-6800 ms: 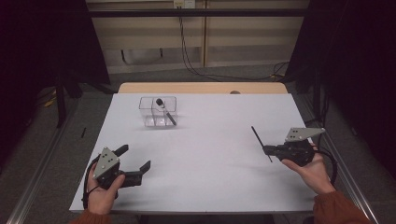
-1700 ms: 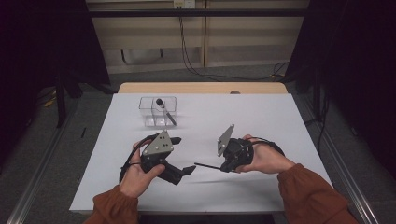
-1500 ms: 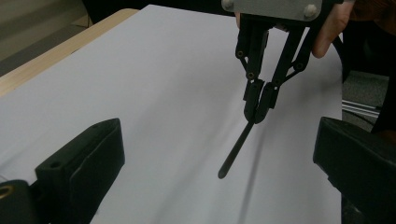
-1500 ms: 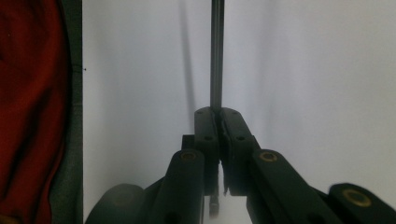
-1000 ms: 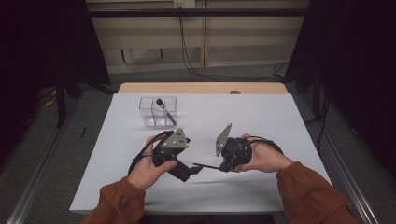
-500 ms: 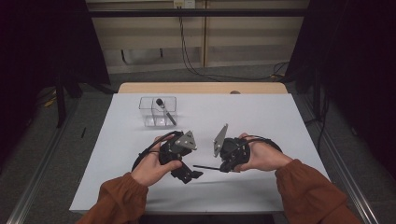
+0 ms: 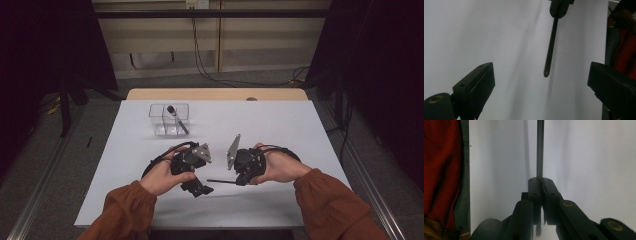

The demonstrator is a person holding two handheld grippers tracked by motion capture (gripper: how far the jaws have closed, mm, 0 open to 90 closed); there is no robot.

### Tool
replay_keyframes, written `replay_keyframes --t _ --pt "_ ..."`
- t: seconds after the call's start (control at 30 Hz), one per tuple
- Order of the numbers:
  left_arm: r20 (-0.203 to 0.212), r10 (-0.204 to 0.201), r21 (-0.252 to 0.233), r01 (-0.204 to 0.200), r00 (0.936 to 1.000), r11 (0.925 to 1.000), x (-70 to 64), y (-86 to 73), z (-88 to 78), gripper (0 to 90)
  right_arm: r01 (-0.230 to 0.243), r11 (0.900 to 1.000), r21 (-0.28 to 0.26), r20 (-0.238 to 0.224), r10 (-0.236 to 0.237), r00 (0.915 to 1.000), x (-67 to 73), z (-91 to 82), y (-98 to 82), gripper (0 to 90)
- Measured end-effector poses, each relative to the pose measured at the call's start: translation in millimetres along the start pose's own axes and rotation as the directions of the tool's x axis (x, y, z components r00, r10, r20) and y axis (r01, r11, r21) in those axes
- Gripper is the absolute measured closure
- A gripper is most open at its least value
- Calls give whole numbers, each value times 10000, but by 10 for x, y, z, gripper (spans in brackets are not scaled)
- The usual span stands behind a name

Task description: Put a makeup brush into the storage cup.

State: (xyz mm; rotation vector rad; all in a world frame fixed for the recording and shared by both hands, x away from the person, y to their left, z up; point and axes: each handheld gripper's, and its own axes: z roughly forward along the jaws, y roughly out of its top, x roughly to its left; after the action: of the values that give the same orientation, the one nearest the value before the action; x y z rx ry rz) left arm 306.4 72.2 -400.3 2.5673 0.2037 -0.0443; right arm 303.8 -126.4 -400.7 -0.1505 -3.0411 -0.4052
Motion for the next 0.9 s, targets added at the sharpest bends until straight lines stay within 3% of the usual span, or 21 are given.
replay_keyframes --t 0.1,0.2,0.47,0.57,0.9 --pt "108 53 97 -55 9999 9999 -1 -1 26 81 196 9998 -11 42 -196 9998 -13 16 15 868" --pt "55 447 288 -448 9990 9986 -22 -2 43 122 71 9999 151 -52 -70 10000 -1 24 22 868" --pt "41 309 497 -311 9995 9983 -3 0 72 115 174 9996 208 -99 -172 9998 -3 45 31 868" --pt "379 268 662 -292 9989 9974 15 -2 85 223 172 9996 205 -113 -170 9998 4 52 44 868" --pt "531 256 768 -297 9983 9966 -5 31 130 503 257 9995 176 -149 -254 9996 13 58 74 868"
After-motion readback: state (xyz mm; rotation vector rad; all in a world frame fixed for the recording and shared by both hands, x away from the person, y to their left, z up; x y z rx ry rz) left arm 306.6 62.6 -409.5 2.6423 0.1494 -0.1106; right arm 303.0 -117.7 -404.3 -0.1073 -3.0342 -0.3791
